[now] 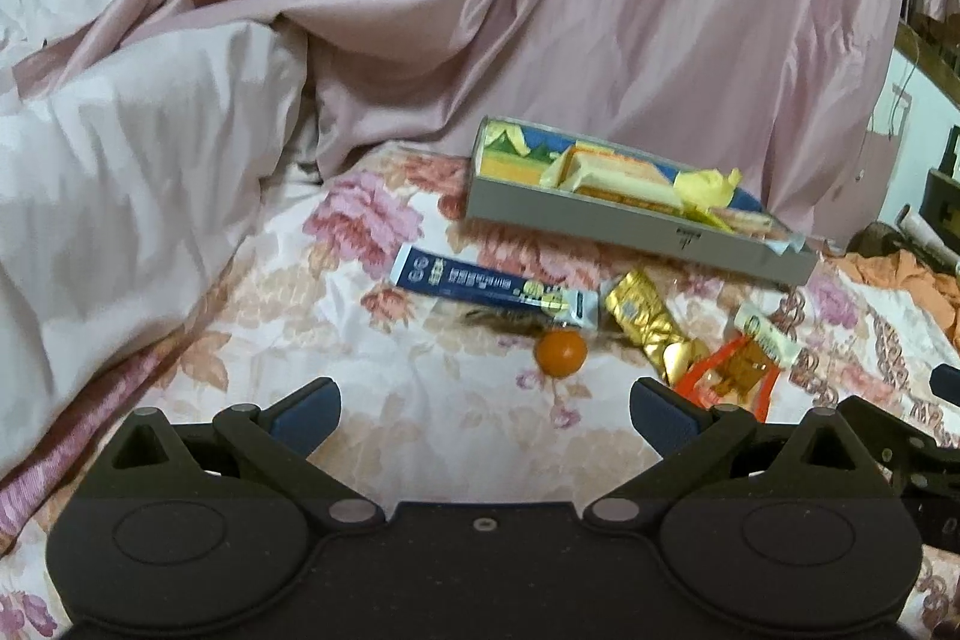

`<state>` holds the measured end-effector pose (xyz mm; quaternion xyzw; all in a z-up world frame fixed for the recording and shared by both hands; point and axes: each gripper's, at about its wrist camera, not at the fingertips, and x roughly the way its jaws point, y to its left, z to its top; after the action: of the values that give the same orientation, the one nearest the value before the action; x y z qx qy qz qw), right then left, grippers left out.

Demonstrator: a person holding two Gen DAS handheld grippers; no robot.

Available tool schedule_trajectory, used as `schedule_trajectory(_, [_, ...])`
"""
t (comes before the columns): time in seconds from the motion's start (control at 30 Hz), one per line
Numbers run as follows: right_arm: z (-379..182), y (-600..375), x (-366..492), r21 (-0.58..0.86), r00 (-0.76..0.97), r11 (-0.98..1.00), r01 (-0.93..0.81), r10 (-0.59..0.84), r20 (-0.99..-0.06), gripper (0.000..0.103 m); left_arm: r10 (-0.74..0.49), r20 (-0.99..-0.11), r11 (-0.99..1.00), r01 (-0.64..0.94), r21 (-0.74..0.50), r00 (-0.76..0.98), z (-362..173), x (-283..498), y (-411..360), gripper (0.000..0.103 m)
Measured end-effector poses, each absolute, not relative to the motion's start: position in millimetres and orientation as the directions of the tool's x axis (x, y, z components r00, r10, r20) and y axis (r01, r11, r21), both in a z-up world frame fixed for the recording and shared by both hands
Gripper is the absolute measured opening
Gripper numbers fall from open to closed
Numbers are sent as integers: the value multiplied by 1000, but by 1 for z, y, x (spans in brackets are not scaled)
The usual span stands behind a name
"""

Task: Organize snacks
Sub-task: 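Withdraw both grippers from the tray back over the remaining snacks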

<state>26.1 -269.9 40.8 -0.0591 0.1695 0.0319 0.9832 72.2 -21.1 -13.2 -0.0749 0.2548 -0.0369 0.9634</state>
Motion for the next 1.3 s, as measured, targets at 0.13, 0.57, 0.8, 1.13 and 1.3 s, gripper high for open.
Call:
schedule_trajectory(0.13, [33,-268,34,-98,920,992,-84,39,-390,103,-104,-519,987,23,-159,849,-22,76,-20,102])
schedule_trajectory(0.57, [13,-269,55,-85,851,995,-56,3,-526,103,-112,-570,991,48,-127,814,-41,96,-30,102])
schedule_trajectory(0.8, [6,-276,65,-61,819,998,-18,-20,-574,103,-111,-584,990,41,-133,804,-47,110,-33,102])
schedule_trajectory(1.13, [-2,-284,86,-31,783,1000,-6,-14,-622,103,-130,-590,989,63,-132,797,-55,137,-45,102])
schedule_trajectory(1.3, [-6,-286,98,-42,777,999,-12,-17,-629,103,-143,-583,988,81,-132,800,-57,153,-50,102])
